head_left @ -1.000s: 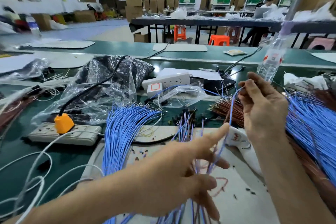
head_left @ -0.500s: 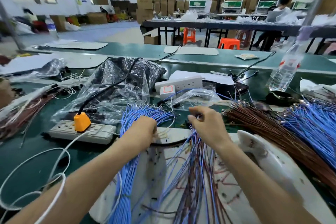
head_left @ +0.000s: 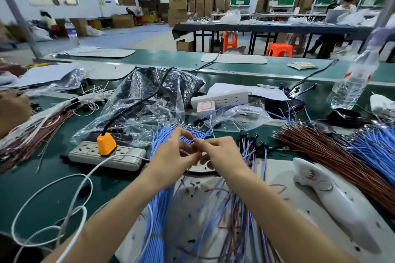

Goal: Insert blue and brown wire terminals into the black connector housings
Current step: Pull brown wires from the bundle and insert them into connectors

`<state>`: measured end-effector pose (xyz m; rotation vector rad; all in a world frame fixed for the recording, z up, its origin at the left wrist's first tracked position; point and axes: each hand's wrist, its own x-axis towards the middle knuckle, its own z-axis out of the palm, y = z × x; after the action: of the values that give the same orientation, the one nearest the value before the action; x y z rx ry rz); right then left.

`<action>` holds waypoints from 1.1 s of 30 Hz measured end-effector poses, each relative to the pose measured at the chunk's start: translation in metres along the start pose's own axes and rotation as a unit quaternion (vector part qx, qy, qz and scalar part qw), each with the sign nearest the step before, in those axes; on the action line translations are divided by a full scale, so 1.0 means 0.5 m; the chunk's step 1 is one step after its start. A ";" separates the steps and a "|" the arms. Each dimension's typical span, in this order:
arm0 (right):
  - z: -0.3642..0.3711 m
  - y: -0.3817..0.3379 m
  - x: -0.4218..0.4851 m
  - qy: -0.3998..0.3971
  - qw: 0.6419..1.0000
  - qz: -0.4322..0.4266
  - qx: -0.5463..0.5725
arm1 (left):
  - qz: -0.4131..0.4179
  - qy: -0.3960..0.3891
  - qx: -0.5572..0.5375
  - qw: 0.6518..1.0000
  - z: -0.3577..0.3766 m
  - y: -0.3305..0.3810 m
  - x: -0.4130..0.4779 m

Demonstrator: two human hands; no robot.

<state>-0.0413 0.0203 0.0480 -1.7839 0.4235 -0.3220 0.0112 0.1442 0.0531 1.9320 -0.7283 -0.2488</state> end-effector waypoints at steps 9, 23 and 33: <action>-0.023 -0.001 0.030 0.068 0.966 0.070 0.239 | 0.108 -0.031 0.222 0.969 0.027 -0.057 -0.047; -0.132 -0.023 -0.010 0.101 0.912 0.090 0.388 | -0.131 0.066 0.460 0.876 -0.179 -0.054 0.195; -0.139 0.052 -0.058 0.062 0.939 0.071 0.330 | -0.195 -0.007 0.513 0.836 -0.132 -0.121 0.254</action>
<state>-0.1001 -0.0330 0.0403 -1.0733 0.4643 -0.4173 0.1663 0.1376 0.0489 3.1219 -0.4828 -0.1133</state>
